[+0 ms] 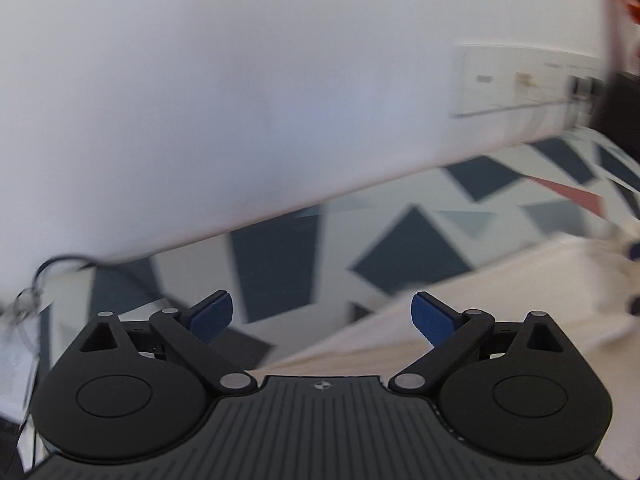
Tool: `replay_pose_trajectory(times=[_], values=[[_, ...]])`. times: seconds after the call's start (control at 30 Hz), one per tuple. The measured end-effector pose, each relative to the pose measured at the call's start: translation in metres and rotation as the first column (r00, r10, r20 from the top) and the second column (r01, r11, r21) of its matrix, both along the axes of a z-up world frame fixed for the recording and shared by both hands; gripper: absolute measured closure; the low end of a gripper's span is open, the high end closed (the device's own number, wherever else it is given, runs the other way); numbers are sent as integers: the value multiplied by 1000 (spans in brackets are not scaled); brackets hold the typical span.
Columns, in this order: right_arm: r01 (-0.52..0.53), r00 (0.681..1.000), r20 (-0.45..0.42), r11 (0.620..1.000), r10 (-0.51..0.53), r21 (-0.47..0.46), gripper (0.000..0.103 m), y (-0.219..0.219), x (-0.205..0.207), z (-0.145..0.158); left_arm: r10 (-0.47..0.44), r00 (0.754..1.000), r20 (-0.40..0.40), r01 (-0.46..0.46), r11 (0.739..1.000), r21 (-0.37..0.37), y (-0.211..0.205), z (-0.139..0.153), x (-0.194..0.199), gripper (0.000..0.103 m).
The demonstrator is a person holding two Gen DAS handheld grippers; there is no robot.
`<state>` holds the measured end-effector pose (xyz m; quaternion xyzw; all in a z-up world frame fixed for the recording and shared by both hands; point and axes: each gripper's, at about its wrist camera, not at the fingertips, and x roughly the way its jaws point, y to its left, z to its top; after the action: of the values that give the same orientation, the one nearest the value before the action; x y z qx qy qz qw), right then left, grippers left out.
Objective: Fold clothes
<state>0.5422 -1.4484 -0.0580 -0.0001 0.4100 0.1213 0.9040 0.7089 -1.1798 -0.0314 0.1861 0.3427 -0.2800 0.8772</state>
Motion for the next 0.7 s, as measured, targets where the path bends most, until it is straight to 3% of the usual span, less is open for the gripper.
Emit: replay_pose_trajectory(times=[0.13, 0.3, 0.47, 0.6, 0.7], values=[[-83, 996, -29, 997, 83, 3, 47, 10, -3, 0, -220, 975, 38, 219, 976, 22, -29, -2, -34, 5], [-158, 984, -91, 987, 156, -21, 47, 21, -7, -3, -357, 933, 44, 354, 933, 72, -58, -17, -52, 4], [-199, 971, -109, 973, 211, 116, 46, 9, -9, 11, -418, 907, -51, 421, 905, 60, -62, -28, -58, 4], [-186, 975, -97, 971, 202, 151, 47, -2, -11, 15, -449, 884, -130, 456, 889, 29, -49, -33, -69, 5], [-112, 987, -96, 982, 127, 151, 46, -6, -2, 8, -450, 878, -160, 462, 886, 43, -43, -40, -77, 4]])
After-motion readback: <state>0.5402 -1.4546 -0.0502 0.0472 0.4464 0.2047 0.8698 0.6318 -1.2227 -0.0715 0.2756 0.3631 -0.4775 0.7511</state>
